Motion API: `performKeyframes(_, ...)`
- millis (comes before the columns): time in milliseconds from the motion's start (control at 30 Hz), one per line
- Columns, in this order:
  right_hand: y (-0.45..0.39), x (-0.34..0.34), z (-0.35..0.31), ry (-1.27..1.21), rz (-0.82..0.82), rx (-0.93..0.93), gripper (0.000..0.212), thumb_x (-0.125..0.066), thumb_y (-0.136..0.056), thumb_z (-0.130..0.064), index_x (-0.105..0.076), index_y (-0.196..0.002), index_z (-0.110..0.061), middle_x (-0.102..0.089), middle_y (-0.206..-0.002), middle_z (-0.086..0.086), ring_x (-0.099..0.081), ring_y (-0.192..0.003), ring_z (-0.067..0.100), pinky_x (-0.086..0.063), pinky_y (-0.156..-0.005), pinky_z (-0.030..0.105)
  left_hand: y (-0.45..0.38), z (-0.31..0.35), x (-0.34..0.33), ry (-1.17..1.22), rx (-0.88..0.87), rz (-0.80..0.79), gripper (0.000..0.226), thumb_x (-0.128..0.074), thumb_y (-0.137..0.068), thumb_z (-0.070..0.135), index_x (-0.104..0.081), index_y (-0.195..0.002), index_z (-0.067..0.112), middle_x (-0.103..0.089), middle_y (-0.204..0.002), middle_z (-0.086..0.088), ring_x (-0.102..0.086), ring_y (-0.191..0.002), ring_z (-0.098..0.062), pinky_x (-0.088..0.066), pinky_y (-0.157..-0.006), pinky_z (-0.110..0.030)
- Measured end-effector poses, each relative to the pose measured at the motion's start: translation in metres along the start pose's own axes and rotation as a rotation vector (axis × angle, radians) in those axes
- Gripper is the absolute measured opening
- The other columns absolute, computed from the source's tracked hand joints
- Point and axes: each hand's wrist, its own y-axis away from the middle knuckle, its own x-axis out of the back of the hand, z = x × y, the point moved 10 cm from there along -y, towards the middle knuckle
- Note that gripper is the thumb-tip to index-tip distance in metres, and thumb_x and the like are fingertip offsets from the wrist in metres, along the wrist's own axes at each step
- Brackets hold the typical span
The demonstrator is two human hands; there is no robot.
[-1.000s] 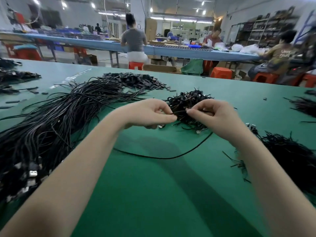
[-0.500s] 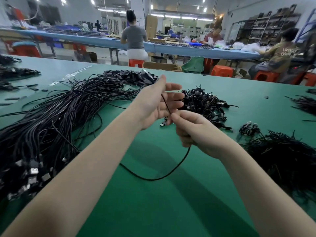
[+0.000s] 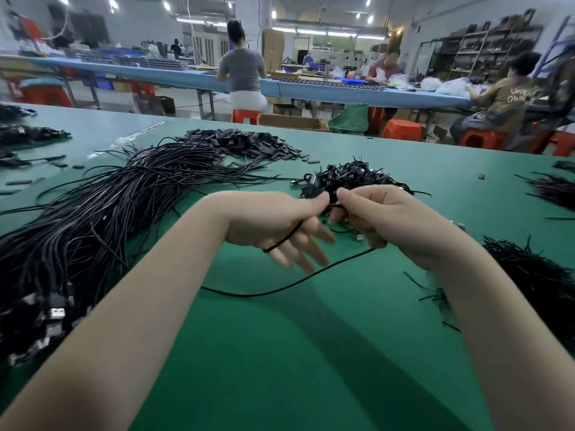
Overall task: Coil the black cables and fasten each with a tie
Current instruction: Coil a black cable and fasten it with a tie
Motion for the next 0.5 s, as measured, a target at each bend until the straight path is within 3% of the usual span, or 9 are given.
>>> performKeyframes(100,0.005,-0.03,-0.015,-0.266,-0.162,0.053,0.033,-0.04,-0.102,-0.035,-0.07,-0.094,-0.023,-0.036,-0.055,-0.008,-0.024,-0.046,0.009,-0.027,-0.046,0.019,-0.001,0.026,0.042,0.503,-0.302,0.366,0.067,-0.019,-0.099,0.057,-0.056,-0.125,0.007,-0.075,-0.089,-0.004,-0.071,-0.086,-0.015,-0.043,-0.097,-0.038)
performKeyframes(133,0.007,-0.043,-0.016,-0.344,-0.243,0.049,0.032,-0.04,-0.101,-0.036,-0.07,-0.099,-0.023,-0.036,-0.057,-0.007,-0.024,-0.047,0.01,-0.029,-0.047,0.019,0.009,0.033,0.058,0.657,-0.424,0.45,0.067,-0.016,-0.101,0.053,-0.056,-0.125,0.006,-0.075,-0.094,-0.008,-0.071,-0.089,-0.018,-0.045,-0.1,-0.04)
performKeyframes(200,0.01,-0.071,-0.006,-0.37,-0.412,-0.009,0.032,-0.041,-0.1,-0.037,-0.071,-0.1,-0.026,-0.034,-0.061,-0.006,-0.025,-0.05,0.01,-0.029,-0.049,0.019,0.032,0.047,0.08,0.816,-0.611,0.488,0.069,-0.012,-0.102,0.052,-0.062,-0.119,0.008,-0.073,-0.105,-0.01,-0.07,-0.095,-0.02,-0.05,-0.094,-0.038)
performKeyframes(267,0.009,-0.087,0.015,-0.311,-0.474,-0.08,0.033,-0.041,-0.1,-0.039,-0.071,-0.093,-0.026,-0.027,-0.063,-0.004,-0.022,-0.052,0.012,-0.026,-0.05,0.02,0.055,0.057,0.085,0.838,-0.744,0.395,0.07,-0.013,-0.101,0.053,-0.071,-0.102,0.014,-0.075,-0.092,-0.003,-0.071,-0.083,-0.015,-0.057,-0.074,-0.029)
performKeyframes(367,-0.004,-0.063,0.038,-0.19,-0.27,-0.133,0.035,-0.054,-0.088,-0.052,-0.064,-0.073,-0.021,-0.025,-0.057,-0.006,-0.02,-0.05,0.013,-0.024,-0.049,0.023,0.07,0.074,0.056,0.732,-0.756,0.01,0.065,-0.021,-0.1,0.05,-0.07,-0.072,0.018,-0.063,-0.057,0.008,-0.059,-0.05,-0.006,-0.041,-0.047,-0.017)
performKeyframes(433,-0.008,-0.029,0.038,0.071,-0.079,-0.086,0.045,-0.065,-0.074,-0.06,-0.054,-0.063,-0.018,-0.032,-0.051,-0.009,-0.027,-0.047,0.011,-0.027,-0.047,0.021,0.062,0.068,0.017,0.502,-0.605,-0.253,0.066,-0.023,-0.099,0.05,-0.071,-0.071,0.013,-0.063,-0.051,0.004,-0.055,-0.039,-0.005,-0.033,-0.039,-0.015)
performKeyframes(500,-0.008,0.003,0.024,0.284,0.128,0.005,0.051,-0.07,-0.071,-0.059,-0.05,-0.061,-0.013,-0.036,-0.047,-0.012,-0.03,-0.044,0.006,-0.027,-0.044,0.015,0.034,0.033,-0.005,0.117,-0.282,-0.224,0.074,-0.021,-0.095,0.061,-0.076,-0.083,0.013,-0.069,-0.06,-0.004,-0.057,-0.04,-0.009,-0.037,-0.039,-0.015)
